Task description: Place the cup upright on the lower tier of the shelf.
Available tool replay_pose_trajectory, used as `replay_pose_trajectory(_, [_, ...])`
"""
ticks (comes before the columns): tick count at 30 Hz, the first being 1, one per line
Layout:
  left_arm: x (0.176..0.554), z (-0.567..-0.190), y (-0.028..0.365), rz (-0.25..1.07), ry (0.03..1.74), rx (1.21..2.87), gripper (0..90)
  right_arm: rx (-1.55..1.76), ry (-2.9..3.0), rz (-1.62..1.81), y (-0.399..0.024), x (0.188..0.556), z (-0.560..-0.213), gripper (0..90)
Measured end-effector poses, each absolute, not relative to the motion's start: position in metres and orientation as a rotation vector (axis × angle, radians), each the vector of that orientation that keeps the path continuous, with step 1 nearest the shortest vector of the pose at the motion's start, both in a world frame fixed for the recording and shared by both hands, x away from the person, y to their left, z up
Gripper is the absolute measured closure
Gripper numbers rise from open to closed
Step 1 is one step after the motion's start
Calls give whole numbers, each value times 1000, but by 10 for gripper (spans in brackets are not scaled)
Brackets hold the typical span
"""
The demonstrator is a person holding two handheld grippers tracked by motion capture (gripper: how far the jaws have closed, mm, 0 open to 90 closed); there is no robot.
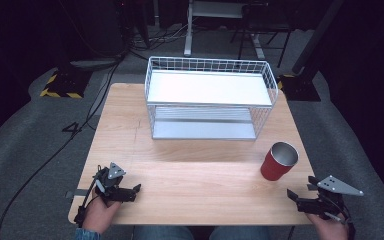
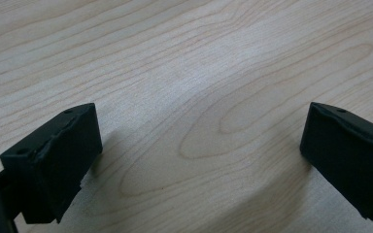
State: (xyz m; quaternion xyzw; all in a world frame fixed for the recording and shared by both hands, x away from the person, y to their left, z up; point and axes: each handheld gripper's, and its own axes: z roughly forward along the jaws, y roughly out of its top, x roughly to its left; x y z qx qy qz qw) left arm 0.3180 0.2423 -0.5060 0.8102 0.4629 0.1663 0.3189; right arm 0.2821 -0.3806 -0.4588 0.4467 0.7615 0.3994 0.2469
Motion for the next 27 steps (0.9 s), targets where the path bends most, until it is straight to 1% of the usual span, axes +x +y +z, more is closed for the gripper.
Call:
replay_pose_trajectory(2, [318,-506,242,432,1219,2133,19,1221,2052,1106,-379,280,-456,0])
replay_pose_trajectory(16, [318,-506,242,437,1224,2126,18,1218,1983,1212,-371,279,-443,0])
replay_pose_trajectory(27, [318,-506,241,436,1227,2124,17,1180,1970,1269,-354,297,-434,0])
